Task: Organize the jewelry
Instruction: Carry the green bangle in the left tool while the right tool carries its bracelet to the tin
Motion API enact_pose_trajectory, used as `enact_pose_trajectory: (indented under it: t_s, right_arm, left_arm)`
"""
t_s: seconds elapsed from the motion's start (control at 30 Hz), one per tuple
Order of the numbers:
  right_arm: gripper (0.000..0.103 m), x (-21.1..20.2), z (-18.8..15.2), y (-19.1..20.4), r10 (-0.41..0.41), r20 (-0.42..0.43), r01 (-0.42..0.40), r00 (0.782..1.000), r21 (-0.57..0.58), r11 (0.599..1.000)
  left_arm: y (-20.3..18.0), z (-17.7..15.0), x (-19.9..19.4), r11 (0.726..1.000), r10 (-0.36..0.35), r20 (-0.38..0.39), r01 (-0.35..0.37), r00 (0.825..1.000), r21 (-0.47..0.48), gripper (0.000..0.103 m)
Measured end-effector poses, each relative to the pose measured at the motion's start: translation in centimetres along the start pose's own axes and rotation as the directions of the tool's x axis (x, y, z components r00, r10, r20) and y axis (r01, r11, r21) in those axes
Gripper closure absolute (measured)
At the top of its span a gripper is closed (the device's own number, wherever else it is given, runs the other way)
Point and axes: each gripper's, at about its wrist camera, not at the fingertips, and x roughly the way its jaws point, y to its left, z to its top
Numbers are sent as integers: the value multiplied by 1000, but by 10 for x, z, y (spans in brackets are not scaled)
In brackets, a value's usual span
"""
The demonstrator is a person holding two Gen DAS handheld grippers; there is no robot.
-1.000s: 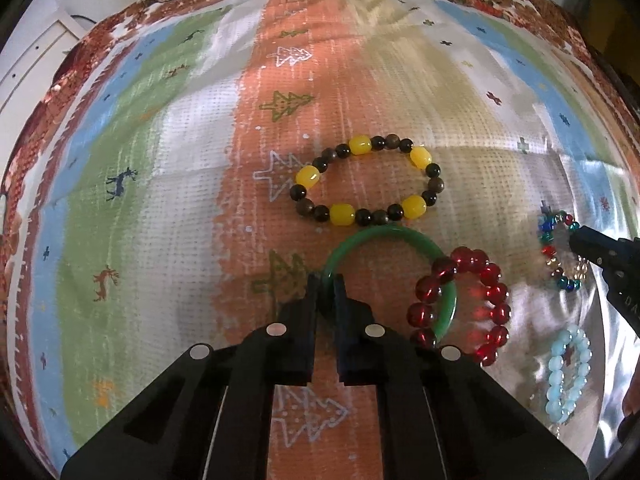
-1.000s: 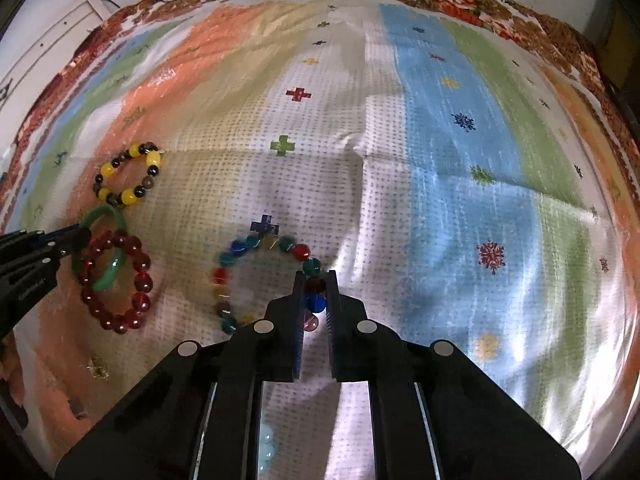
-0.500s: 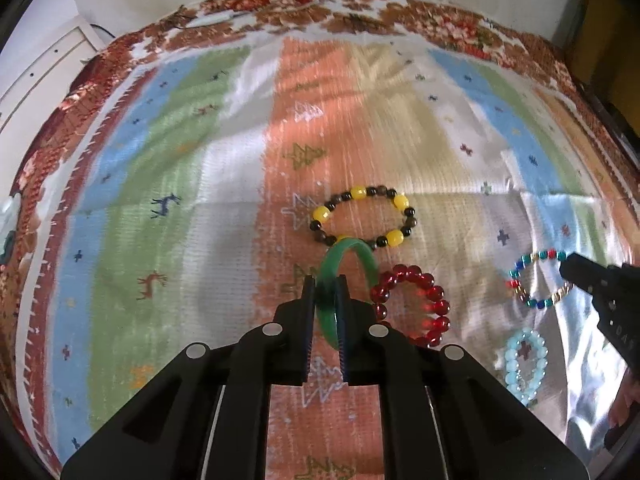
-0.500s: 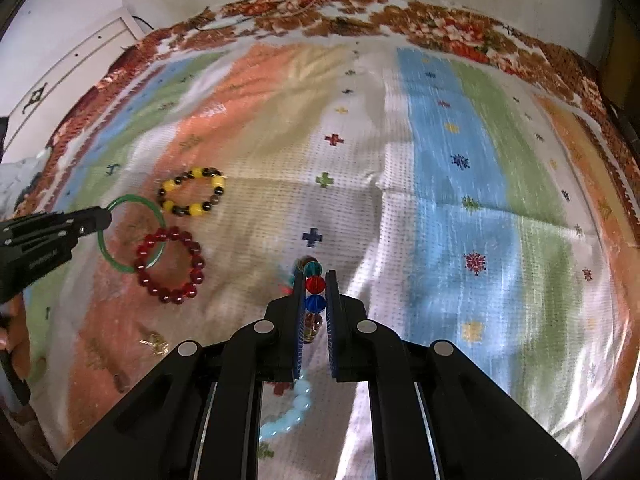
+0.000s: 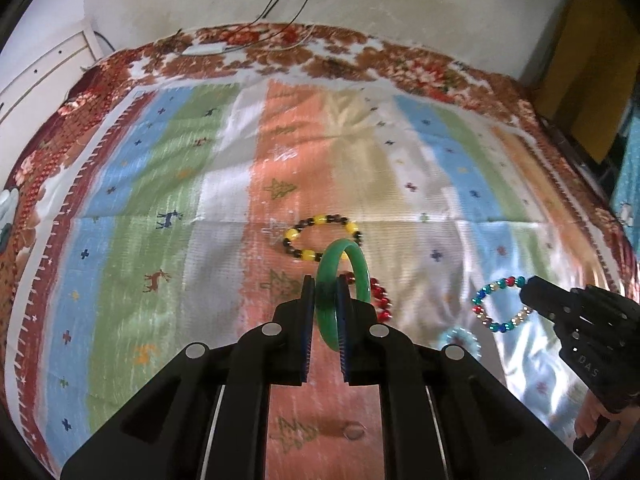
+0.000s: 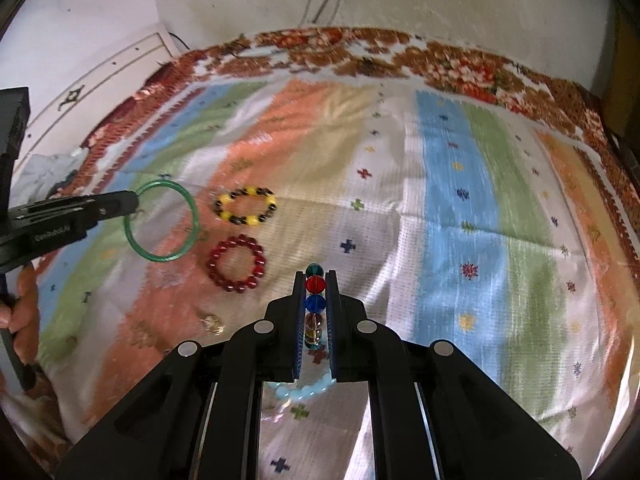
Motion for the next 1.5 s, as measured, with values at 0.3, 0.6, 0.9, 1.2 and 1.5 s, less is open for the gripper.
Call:
enact_pose_trajectory:
  t_s: [0.3, 0.6, 0.9, 1.2, 1.5]
  right_arm:
    - [93, -39, -14, 19, 67, 57, -65, 996, -34, 997]
    - [93, -70, -35, 38, 128, 89, -121, 988, -79, 989]
    - [93, -89, -53, 50, 195, 93, -187, 976, -90, 978]
    - [93, -102, -74, 58, 224, 87, -214, 971, -112, 970]
    - [93, -116, -92, 64, 257, 84, -245, 963, -135, 960]
  left_arm:
    - [-11, -22, -35, 998, -55, 42, 54, 998, 20, 93]
    - [-22, -50, -65, 993, -105, 67, 102, 992, 58, 93]
    - [-33, -76, -89, 986, -146, 87, 138, 985, 98, 93]
    - [-41, -109, -105, 975, -186, 81, 174, 979, 135, 93]
    - [-46, -137, -115, 967, -207, 67, 194, 976, 164, 93]
